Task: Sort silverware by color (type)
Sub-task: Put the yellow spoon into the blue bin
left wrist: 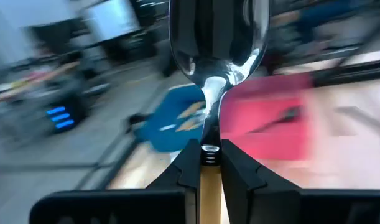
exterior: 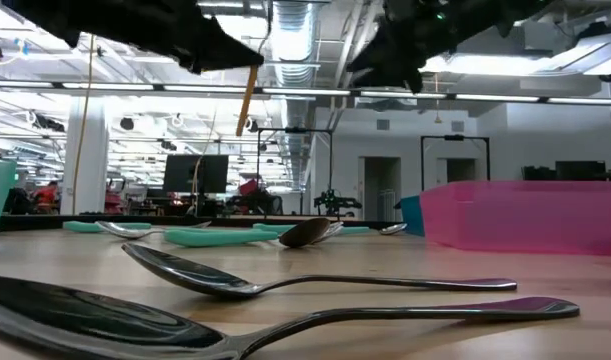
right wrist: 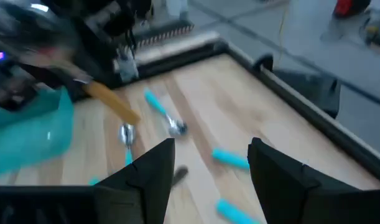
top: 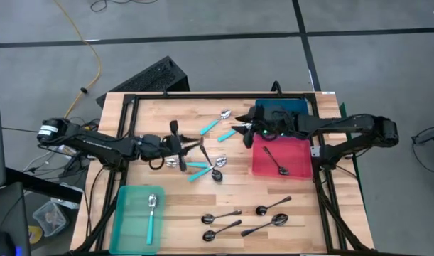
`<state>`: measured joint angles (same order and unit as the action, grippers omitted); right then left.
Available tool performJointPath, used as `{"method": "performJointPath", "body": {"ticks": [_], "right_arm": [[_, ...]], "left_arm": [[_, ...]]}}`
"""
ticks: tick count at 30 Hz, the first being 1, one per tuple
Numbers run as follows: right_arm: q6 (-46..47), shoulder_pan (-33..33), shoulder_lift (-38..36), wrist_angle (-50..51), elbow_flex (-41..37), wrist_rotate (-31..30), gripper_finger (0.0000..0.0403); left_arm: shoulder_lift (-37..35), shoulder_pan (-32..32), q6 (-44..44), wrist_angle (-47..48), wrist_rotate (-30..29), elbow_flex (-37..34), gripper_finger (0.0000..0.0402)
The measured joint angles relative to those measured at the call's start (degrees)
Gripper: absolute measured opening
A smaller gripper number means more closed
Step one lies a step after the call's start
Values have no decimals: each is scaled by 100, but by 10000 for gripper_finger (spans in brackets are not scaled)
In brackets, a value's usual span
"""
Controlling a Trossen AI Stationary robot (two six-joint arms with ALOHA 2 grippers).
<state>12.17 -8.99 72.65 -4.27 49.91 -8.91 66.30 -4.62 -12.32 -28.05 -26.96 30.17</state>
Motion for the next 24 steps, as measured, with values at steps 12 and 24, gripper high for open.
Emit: {"method": "performJointPath", "body": {"ticks": [12, 24], "right_arm": [[-376, 631, 1471, -2311, 0, -1718, 223], [-478, 700, 2366, -3507, 408, -1638, 248]], "left_arm": [[938, 2, 1, -815, -2373, 123, 20], [1555, -2, -1, -1291, -2522, 125, 24]]}}
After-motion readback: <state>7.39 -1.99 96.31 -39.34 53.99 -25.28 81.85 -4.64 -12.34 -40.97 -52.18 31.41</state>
